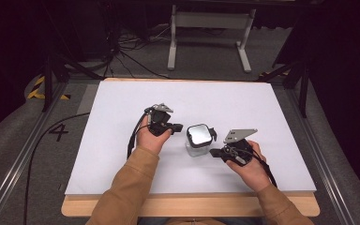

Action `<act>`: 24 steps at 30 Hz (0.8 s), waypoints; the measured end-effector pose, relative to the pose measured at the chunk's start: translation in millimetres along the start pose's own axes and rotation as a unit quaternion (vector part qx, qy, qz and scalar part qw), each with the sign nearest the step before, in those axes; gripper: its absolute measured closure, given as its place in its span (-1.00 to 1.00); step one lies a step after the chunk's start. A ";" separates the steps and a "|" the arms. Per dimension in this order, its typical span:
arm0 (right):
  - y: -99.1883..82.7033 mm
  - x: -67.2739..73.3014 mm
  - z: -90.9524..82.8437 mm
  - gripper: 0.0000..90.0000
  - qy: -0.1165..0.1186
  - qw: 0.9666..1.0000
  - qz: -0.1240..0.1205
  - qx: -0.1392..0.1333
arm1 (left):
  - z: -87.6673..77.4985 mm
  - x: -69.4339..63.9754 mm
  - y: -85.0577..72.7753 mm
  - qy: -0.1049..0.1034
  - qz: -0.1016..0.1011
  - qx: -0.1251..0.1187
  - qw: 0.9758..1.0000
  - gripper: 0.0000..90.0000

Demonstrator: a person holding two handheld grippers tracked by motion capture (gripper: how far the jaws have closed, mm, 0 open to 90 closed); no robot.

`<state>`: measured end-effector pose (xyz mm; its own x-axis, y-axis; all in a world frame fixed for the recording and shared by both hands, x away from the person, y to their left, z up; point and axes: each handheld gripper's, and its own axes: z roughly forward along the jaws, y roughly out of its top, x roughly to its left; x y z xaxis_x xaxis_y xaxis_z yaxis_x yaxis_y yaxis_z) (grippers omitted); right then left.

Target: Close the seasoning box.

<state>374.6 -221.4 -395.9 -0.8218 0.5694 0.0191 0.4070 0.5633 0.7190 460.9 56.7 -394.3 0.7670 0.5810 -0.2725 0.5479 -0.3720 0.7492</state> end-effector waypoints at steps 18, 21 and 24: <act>-21.4 3.1 -18.3 1.00 -0.021 1.000 0.020 0.000 | 36.7 11.0 10.3 -0.045 -0.002 0.028 0.999 1.00; -21.8 2.4 -19.2 1.00 -0.021 1.000 0.021 0.000 | 36.7 12.6 9.4 -0.047 -0.005 0.033 0.998 1.00; -21.9 2.5 -19.0 1.00 -0.020 1.000 0.022 0.001 | 36.8 12.9 9.2 -0.048 -0.004 0.033 0.998 1.00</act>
<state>356.1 -243.7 -398.5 -0.7866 0.6170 0.0233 0.4432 0.5380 0.7170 488.1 34.1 -413.2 0.7886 0.5142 -0.3373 0.5734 -0.4166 0.7055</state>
